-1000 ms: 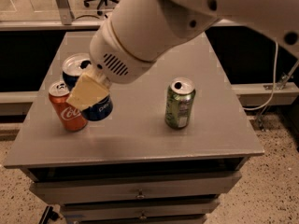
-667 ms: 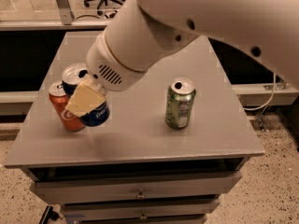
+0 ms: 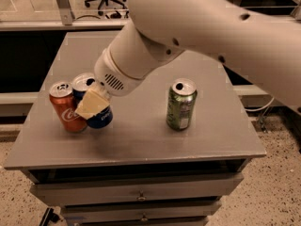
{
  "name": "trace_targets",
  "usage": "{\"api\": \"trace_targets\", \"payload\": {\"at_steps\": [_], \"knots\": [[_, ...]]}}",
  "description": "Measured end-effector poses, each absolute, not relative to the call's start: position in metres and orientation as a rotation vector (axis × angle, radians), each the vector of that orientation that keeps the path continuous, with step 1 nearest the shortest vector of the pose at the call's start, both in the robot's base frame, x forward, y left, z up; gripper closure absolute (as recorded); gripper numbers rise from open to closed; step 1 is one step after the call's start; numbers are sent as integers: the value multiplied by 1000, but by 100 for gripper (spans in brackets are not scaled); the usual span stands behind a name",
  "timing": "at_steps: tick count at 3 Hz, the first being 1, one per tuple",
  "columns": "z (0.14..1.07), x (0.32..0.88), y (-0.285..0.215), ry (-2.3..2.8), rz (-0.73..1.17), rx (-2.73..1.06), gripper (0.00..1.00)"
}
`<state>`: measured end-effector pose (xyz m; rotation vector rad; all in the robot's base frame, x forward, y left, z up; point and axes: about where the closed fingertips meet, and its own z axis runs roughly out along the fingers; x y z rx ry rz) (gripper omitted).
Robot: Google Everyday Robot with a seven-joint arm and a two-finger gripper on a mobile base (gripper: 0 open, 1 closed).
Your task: Move pepsi can near coke can
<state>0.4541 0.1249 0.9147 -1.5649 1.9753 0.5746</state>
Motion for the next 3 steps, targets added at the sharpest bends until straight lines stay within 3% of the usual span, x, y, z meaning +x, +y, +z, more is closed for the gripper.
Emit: {"api": "trace_targets", "payload": {"at_steps": [2,3], "knots": [[893,479,116,1994,578,-1546,100],[887,481,113,2005,584,-1539,82]]}}
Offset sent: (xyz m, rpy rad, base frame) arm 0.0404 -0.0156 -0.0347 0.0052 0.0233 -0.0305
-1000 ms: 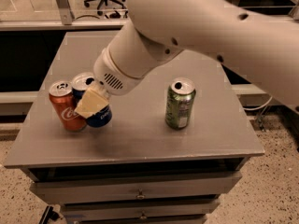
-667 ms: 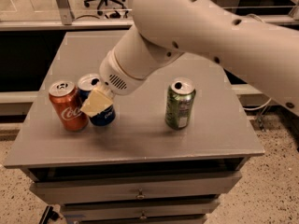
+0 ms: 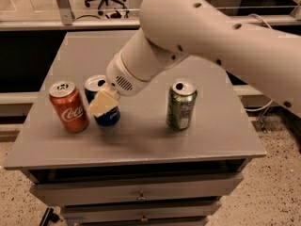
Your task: Move pepsi can near coke can
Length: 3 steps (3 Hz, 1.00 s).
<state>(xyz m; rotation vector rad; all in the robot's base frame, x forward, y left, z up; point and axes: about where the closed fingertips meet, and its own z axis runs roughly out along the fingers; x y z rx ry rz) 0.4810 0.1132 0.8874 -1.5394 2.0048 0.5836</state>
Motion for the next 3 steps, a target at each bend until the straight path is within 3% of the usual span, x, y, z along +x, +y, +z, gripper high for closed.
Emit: {"api": "trace_targets", "payload": {"at_steps": [3], "knots": [[880,485,114,2036,609,-1537,12]]}}
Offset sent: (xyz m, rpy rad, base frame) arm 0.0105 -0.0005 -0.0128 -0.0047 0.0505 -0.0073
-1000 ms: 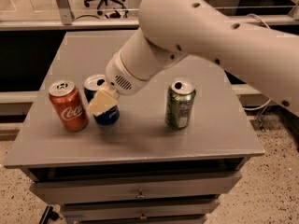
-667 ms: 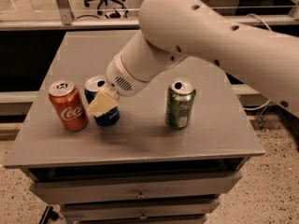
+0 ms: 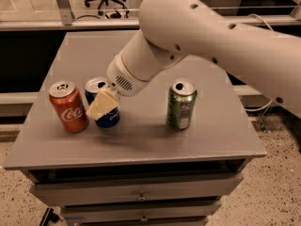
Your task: Move pepsi can near coke can
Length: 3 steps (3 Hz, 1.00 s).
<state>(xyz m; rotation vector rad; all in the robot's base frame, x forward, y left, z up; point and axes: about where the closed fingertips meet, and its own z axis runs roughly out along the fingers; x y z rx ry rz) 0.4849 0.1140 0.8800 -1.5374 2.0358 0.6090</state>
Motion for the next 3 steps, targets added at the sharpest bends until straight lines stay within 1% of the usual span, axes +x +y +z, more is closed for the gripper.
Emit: {"api": "trace_targets", "payload": {"at_steps": [1,3], "knots": [[880,484,113,2046,616,-1534,0],[901,481,99,2020,619,-1502,0]]}}
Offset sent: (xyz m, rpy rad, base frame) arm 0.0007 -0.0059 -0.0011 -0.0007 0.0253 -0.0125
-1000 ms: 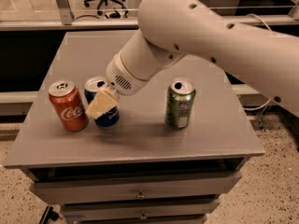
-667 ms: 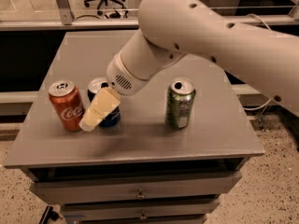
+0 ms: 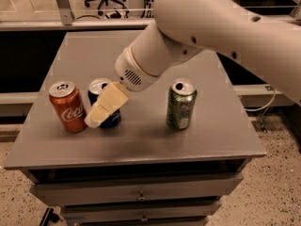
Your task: Move pepsi can near coke can
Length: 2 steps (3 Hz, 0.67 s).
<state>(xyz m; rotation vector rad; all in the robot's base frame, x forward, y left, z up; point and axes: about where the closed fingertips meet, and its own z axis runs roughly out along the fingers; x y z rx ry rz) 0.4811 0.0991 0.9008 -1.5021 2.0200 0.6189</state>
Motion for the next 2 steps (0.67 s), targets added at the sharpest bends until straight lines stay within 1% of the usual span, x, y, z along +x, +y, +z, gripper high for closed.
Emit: {"api": "trace_targets", "payload": {"at_steps": [2], "knots": [[941,490,72,1908,629,-1450,0]]}}
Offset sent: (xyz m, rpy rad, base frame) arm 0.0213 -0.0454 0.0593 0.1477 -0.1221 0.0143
